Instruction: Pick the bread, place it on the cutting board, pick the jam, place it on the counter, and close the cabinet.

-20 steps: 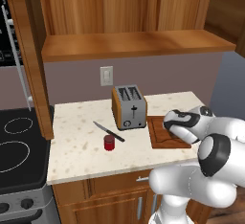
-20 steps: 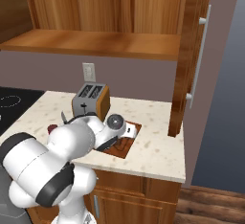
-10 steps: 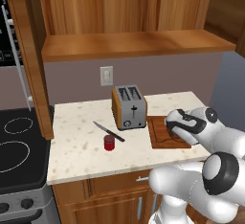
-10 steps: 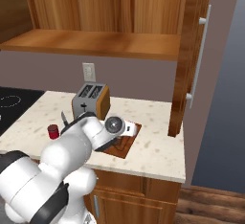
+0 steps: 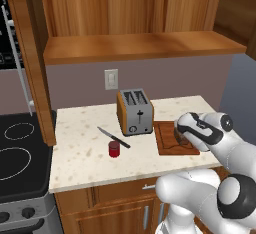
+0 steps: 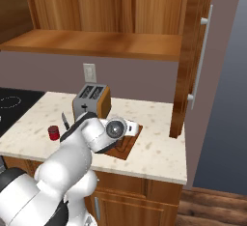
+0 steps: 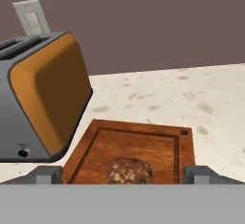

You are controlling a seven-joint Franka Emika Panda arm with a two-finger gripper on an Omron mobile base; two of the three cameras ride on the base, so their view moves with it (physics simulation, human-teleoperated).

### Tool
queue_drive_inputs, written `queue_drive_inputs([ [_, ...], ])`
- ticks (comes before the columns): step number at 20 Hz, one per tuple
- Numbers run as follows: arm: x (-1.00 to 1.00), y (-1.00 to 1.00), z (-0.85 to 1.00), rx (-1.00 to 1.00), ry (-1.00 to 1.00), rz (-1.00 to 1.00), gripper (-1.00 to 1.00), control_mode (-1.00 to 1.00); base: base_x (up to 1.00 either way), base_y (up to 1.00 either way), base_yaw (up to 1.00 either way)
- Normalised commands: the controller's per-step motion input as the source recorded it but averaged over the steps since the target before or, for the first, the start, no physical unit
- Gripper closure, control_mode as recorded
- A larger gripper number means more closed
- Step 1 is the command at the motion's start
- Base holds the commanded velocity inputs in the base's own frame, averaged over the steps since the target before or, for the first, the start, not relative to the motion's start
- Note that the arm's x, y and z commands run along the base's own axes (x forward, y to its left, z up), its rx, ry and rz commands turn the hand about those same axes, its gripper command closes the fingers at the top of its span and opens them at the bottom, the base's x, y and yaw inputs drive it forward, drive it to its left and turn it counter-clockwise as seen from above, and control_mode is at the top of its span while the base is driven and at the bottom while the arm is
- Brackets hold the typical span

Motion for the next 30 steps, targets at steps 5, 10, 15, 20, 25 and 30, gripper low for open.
queue_drive_inputs([
  [5,0.00,0.00,0.23,0.00,-0.07,0.00,-1.00,-1.00,0.00,0.00,0.00],
  [10,-0.02,0.00,0.26,0.00,-0.07,0.00,-1.00,-1.00,0.00,0.00,0.00],
  [15,-0.09,0.00,0.30,0.00,-0.08,0.00,-1.00,-1.00,0.00,0.00,0.00],
  [20,-0.08,0.00,0.33,0.00,-0.07,0.00,-1.00,-1.00,0.00,0.00,0.00],
  [25,-0.07,0.00,0.36,0.00,-0.05,0.00,-1.00,-1.00,0.00,0.00,0.00],
  [30,-0.04,0.00,0.32,0.00,-0.03,0.00,-1.00,-1.00,0.00,0.00,0.00],
])
